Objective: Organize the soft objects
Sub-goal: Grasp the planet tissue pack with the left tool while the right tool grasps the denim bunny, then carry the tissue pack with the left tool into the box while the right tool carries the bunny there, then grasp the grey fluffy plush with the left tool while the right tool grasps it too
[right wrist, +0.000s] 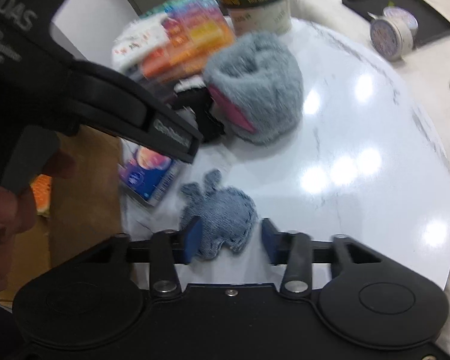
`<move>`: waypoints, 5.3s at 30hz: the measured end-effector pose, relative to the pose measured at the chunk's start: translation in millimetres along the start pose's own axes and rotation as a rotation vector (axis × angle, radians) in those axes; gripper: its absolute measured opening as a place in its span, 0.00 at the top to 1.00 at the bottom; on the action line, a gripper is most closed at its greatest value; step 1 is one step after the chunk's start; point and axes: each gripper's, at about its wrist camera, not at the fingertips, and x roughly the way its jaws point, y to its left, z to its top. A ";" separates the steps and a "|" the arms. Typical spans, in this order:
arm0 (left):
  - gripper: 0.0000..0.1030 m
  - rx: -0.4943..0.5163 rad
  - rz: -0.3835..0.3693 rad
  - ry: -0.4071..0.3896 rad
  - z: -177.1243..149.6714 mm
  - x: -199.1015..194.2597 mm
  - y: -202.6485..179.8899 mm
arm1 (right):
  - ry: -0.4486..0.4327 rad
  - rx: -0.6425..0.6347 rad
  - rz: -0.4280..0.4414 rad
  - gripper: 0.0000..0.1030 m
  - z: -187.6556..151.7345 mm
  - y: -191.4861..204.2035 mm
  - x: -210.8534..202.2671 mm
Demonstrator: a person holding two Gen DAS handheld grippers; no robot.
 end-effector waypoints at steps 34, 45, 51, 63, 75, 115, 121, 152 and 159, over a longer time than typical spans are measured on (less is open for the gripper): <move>0.50 -0.234 -0.120 -0.007 -26.8 20.6 17.6 | -0.059 0.055 0.041 0.75 11.6 -15.9 5.0; 0.50 -0.267 -0.224 -0.026 -55.1 6.8 8.7 | -0.047 0.122 0.050 1.00 -1.3 -38.0 -4.3; 0.50 -0.295 -0.271 -0.054 -61.6 -5.3 11.8 | -0.073 0.186 0.083 0.88 -3.2 -44.6 -17.0; 0.50 -0.414 -0.323 -0.171 -68.6 -60.1 45.4 | -0.110 0.223 0.110 0.53 13.4 -39.2 -8.0; 0.50 -0.415 -0.274 -0.221 -82.8 -86.0 76.5 | -0.094 0.059 -0.004 0.73 12.6 -9.6 7.5; 0.50 -0.436 -0.226 -0.127 -192.1 -94.5 159.0 | -0.132 -0.166 0.220 0.83 -5.2 124.0 -111.2; 0.48 -0.428 -0.217 -0.113 -200.0 -86.4 159.3 | -0.071 -0.184 0.250 0.76 -12.3 140.6 -96.3; 0.34 -0.350 -0.226 -0.280 -151.2 -117.5 135.3 | -0.215 -0.154 0.156 0.13 -6.9 43.1 -119.6; 0.31 -0.345 -0.216 -0.330 -136.1 -121.5 108.3 | -0.384 -0.203 0.021 0.00 -6.5 34.8 -130.8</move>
